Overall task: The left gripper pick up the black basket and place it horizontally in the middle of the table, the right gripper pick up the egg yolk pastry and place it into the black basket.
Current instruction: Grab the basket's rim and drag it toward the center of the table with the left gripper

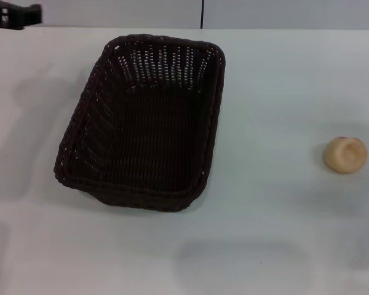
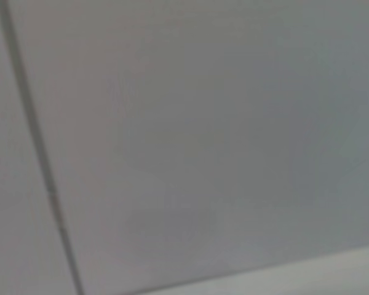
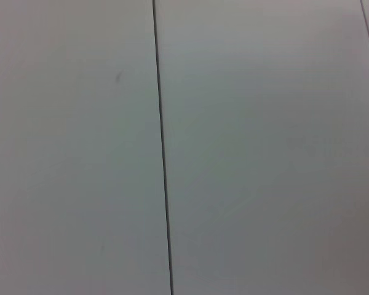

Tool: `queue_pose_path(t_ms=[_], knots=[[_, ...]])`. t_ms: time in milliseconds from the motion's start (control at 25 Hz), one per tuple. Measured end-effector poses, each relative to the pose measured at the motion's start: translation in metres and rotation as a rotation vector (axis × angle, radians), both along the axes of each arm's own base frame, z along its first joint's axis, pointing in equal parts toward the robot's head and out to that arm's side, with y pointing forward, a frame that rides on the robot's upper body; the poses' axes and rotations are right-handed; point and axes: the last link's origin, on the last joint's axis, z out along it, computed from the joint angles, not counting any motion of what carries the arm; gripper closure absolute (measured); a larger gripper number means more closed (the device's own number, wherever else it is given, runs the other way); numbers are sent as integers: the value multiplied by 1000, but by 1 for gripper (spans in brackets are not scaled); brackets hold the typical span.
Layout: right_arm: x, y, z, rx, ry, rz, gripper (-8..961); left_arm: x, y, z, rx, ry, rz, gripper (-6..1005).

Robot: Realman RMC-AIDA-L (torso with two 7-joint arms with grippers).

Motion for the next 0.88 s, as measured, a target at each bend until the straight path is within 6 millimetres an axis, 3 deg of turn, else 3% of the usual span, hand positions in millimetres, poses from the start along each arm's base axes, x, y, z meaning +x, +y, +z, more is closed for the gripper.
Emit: queue_pose_path(t_ms=[520,880], knots=[[3,2,3,8,-2,-12,124,45,-12,-11,-229,5,22,276],[4,2,5,5,-13,-12,124,35,-14,-24,-288,1,136,280]])
